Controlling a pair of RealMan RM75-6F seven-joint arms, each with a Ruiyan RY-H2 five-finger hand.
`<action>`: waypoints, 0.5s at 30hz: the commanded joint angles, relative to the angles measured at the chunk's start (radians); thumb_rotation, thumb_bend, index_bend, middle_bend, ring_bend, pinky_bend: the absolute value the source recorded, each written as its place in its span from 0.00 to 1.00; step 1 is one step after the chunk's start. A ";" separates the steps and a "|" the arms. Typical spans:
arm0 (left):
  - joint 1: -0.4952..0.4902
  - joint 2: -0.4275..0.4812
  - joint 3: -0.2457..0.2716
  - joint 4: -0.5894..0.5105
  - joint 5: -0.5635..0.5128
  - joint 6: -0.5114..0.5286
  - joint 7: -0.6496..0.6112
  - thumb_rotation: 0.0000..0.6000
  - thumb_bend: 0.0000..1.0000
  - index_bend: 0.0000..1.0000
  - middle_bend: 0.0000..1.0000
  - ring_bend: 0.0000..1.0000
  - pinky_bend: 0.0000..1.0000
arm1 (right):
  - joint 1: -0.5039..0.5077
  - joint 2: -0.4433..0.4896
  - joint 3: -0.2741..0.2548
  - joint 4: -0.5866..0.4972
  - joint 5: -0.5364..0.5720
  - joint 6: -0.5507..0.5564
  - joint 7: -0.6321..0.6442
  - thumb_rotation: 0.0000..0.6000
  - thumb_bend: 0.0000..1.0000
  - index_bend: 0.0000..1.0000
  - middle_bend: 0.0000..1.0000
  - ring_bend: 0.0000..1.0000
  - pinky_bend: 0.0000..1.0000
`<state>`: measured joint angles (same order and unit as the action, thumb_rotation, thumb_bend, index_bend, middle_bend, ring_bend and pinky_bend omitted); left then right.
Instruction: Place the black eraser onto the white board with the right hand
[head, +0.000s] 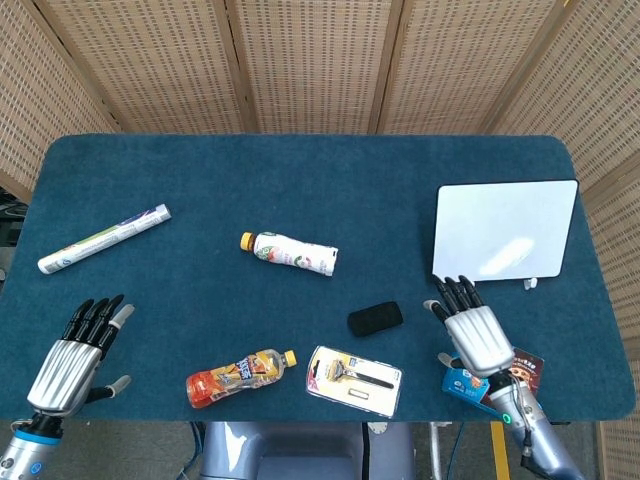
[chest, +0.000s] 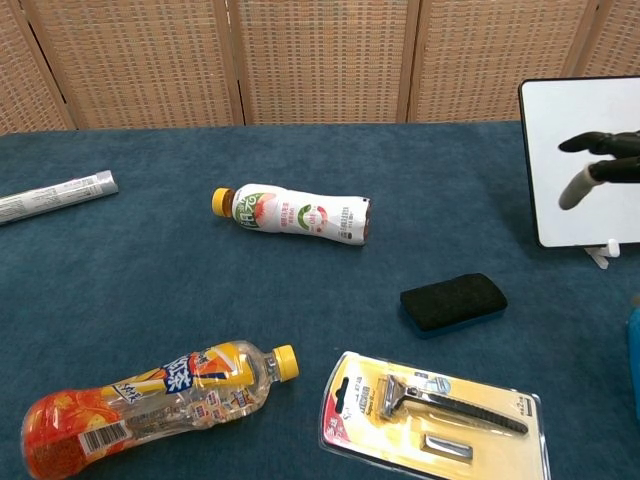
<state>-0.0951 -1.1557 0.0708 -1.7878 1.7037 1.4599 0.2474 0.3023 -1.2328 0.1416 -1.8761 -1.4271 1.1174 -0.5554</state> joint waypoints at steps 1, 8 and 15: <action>-0.001 0.000 0.005 0.000 0.008 -0.001 0.000 1.00 0.13 0.00 0.00 0.00 0.00 | 0.082 -0.069 0.044 -0.014 0.133 -0.080 -0.122 1.00 0.00 0.26 0.00 0.00 0.00; -0.003 0.003 0.003 0.001 0.001 -0.006 -0.007 1.00 0.13 0.00 0.00 0.00 0.00 | 0.155 -0.156 0.064 -0.001 0.253 -0.092 -0.237 1.00 0.00 0.28 0.00 0.00 0.00; -0.002 0.004 0.005 0.001 0.002 -0.006 -0.011 1.00 0.13 0.00 0.00 0.00 0.00 | 0.215 -0.229 0.056 0.040 0.351 -0.097 -0.310 1.00 0.00 0.29 0.00 0.00 0.00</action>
<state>-0.0973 -1.1516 0.0756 -1.7868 1.7066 1.4544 0.2366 0.5036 -1.4450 0.2000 -1.8474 -1.0960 1.0210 -0.8507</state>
